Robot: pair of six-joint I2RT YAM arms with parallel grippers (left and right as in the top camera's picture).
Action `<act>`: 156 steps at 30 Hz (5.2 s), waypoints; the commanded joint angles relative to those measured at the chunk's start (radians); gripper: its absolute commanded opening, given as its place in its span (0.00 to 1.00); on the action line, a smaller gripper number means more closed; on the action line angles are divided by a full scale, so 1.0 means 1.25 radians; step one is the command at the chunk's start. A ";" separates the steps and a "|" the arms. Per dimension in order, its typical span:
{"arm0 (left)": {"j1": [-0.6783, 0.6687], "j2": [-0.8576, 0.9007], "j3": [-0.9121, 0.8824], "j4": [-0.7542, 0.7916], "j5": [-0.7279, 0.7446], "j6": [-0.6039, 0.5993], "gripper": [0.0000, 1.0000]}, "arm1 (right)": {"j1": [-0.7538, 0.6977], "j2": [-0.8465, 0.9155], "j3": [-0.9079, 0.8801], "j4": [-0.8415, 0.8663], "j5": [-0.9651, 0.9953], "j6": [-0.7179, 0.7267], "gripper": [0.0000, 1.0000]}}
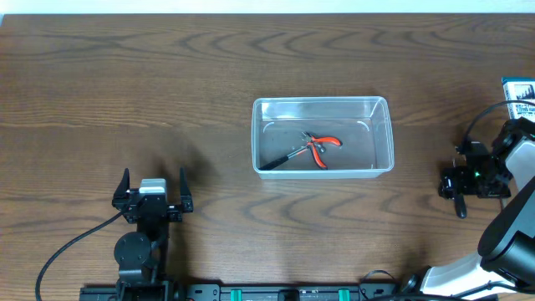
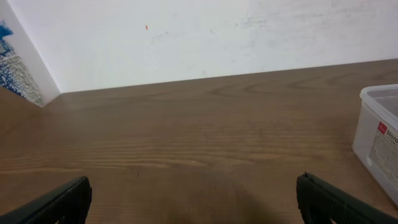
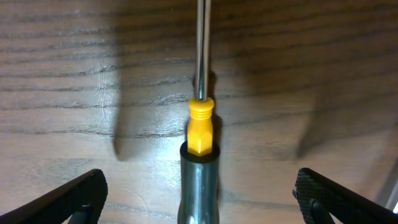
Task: Pack container
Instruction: 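Lower the right gripper and close it on the screwdriver handle, then lift the screwdriver and carry it left over the container, then lower the screwdriver into the container and release it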
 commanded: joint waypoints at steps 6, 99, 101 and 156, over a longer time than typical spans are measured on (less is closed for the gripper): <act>-0.001 -0.004 -0.024 -0.014 -0.004 -0.004 0.98 | -0.004 0.005 -0.019 0.013 0.006 -0.019 0.99; -0.001 -0.004 -0.024 -0.014 -0.004 -0.004 0.98 | -0.002 0.005 -0.015 0.068 0.032 0.049 0.10; -0.001 -0.004 -0.024 -0.014 -0.004 -0.004 0.98 | 0.002 0.004 0.000 0.065 0.016 0.054 0.11; -0.001 -0.004 -0.024 -0.014 -0.004 -0.004 0.98 | 0.694 0.017 0.270 -0.068 -0.074 -0.338 0.16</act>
